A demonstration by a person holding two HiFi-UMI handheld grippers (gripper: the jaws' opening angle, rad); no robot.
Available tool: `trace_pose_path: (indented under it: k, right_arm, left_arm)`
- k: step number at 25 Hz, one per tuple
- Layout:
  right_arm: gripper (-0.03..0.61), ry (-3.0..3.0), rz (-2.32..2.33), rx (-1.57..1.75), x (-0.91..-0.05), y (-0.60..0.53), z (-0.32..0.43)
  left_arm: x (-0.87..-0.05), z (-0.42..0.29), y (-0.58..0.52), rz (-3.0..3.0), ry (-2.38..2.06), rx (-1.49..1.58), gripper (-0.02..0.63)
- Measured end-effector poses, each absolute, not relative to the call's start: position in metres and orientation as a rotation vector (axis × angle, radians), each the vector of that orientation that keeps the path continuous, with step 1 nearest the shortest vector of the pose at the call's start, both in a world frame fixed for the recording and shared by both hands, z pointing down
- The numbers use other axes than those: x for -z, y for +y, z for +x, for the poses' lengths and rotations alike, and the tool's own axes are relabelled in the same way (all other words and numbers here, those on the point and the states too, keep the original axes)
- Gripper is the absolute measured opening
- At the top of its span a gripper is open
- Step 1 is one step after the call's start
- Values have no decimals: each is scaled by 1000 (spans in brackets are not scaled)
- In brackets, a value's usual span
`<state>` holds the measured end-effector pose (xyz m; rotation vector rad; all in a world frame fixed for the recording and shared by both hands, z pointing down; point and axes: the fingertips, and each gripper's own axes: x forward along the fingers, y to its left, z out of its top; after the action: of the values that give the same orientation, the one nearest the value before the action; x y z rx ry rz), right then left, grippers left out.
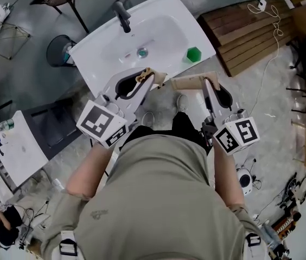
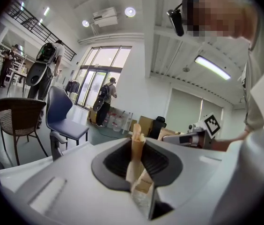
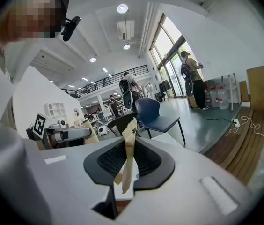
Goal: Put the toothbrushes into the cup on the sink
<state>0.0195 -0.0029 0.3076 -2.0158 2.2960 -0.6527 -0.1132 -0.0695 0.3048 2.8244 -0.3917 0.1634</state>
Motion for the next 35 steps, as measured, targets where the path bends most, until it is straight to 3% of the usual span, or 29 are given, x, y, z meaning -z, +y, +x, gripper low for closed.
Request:
trace_pose_path:
  k: [19, 35]
  right_arm:
    - [48, 2577, -1600, 661, -301, -47, 138]
    - [48, 2690, -1485, 629, -314, -90, 175]
  left_arm:
    - [-299, -20, -80, 2715, -884, -226, 49]
    - [-302, 8, -96, 2635, -1099, -225, 49]
